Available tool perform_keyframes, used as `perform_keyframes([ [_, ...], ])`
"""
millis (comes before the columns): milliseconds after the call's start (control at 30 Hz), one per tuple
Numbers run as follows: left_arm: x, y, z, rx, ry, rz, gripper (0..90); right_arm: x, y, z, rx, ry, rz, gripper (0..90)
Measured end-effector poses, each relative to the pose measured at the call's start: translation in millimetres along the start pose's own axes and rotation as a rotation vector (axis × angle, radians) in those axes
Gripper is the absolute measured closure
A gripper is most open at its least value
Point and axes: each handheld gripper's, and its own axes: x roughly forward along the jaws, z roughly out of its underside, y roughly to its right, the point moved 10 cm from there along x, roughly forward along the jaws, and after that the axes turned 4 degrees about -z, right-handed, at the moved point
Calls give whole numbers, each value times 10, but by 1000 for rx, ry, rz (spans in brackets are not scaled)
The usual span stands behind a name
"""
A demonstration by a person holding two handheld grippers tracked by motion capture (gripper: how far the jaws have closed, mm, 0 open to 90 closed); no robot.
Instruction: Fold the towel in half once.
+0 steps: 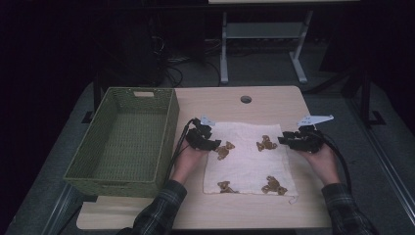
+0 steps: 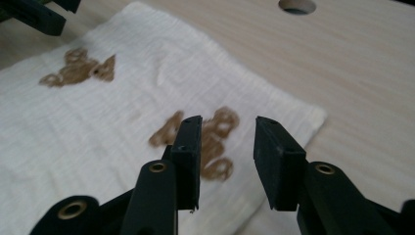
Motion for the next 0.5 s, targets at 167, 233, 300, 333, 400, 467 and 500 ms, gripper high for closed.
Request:
perform_keyframes([
  [167, 157, -218, -116, -25, 6, -44, 508, 167, 222, -130, 21, -16, 16, 641],
  [233, 227, -290, -151, -33, 9, -56, 510, 234, 326, -175, 35, -10, 30, 646],
  [300, 299, -384, -169, -48, -7, -78, 520, 297, 410, -182, 64, -23, 23, 642],
  [333, 322, -409, -181, -59, -6, -82, 527, 359, 486, -183, 67, -34, 36, 646],
  [400, 409, -529, -204, -60, -28, -102, 532, 410, 585, -188, 83, -30, 54, 650],
  [467, 436, -566, -203, -56, -36, -115, 538, 452, 698, -168, 122, -55, 60, 647],
  [500, 462, -604, -200, -55, -46, -126, 540, 462, 745, -171, 135, -52, 65, 648],
])
